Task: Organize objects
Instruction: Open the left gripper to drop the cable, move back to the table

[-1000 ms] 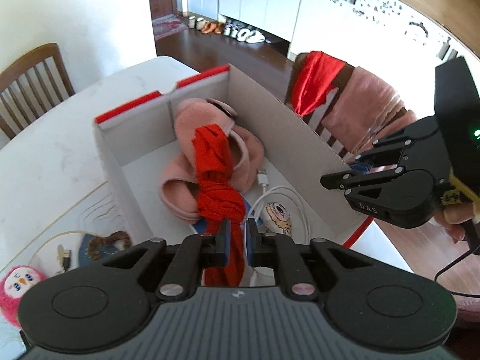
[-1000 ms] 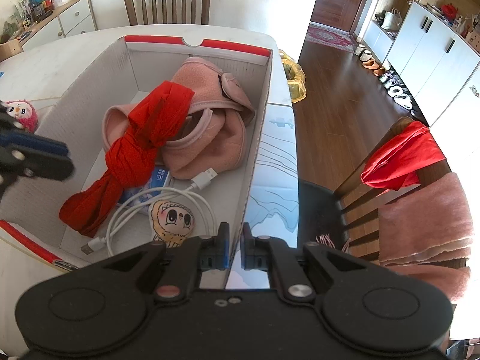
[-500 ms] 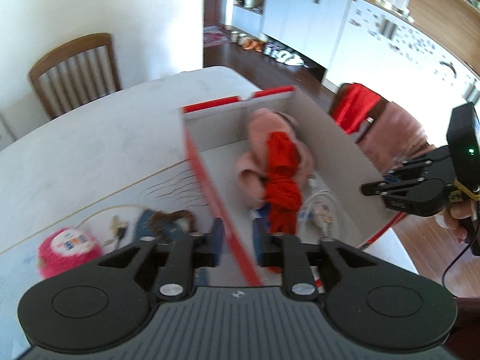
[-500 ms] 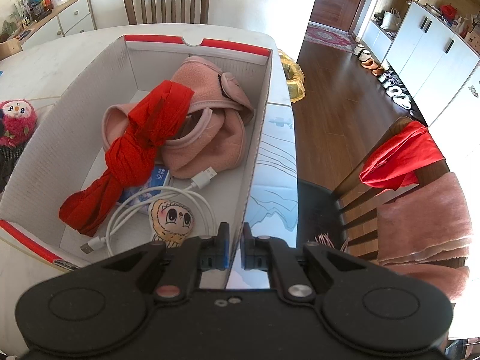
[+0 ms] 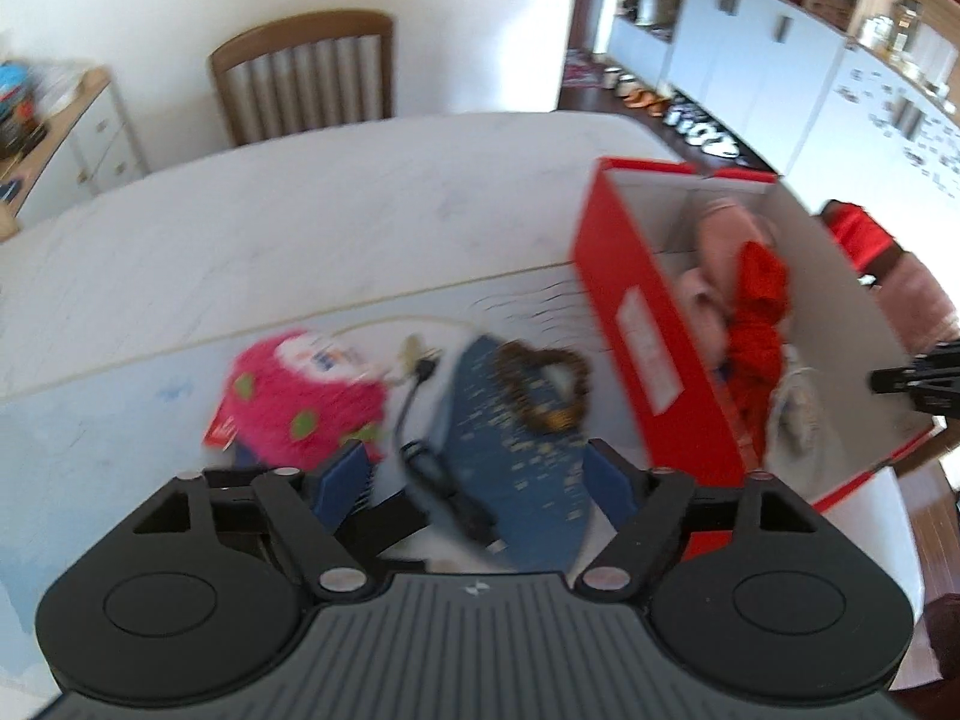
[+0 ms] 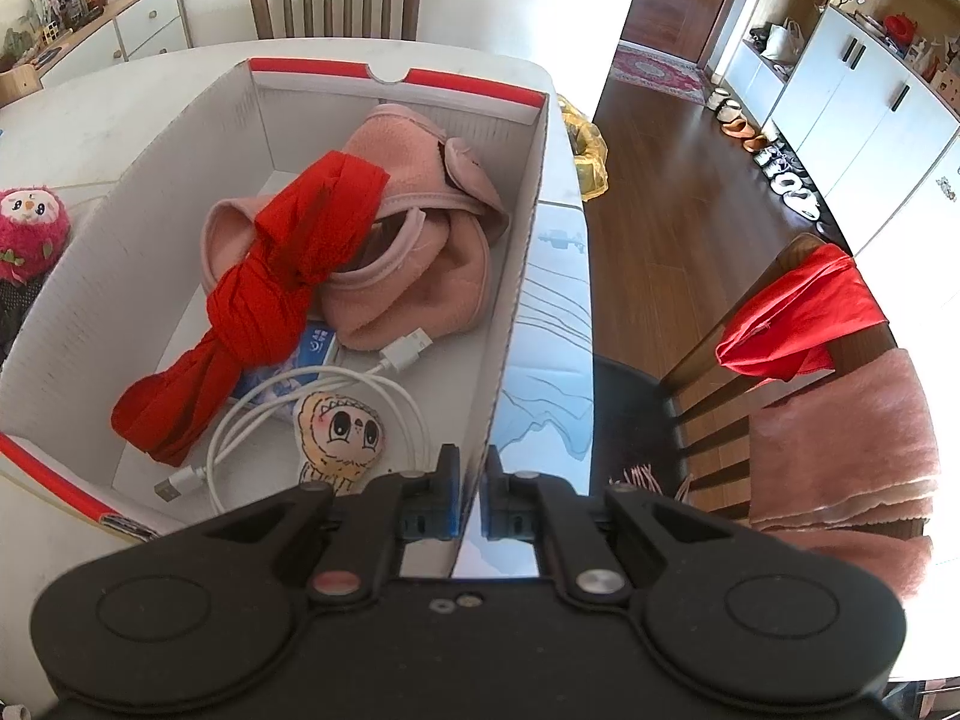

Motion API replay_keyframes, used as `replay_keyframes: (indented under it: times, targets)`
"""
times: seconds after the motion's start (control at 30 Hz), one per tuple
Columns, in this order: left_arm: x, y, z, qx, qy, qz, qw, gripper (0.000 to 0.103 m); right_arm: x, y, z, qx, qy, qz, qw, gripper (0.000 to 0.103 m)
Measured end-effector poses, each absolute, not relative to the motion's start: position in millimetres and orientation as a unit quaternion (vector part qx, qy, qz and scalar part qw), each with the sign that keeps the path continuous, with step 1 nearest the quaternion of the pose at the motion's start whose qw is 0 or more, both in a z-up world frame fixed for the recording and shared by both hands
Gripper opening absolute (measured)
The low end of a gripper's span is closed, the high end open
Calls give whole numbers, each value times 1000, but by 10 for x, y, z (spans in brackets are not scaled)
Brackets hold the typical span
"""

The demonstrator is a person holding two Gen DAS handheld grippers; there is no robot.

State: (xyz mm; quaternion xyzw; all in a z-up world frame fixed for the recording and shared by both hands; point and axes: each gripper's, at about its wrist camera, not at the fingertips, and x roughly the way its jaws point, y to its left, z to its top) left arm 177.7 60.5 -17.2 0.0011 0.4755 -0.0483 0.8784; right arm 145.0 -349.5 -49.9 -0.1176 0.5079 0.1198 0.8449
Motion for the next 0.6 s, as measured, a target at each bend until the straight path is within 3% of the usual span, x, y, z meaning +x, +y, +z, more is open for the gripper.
replay_keyframes:
  times: [0.17, 0.37, 0.6]
  targets:
    - [1736, 865, -377, -16, 485, -2, 874, 86, 1442, -3497, -500, -118, 509, 119, 845, 5]
    - [1693, 1232, -573, -59, 492, 56, 867, 101, 1443, -3496, -504, -118, 509, 118, 844, 6]
    - [1722, 1571, -752, -57, 498, 122, 857, 103, 1444, -3491, -505, -119, 509, 118, 844, 6]
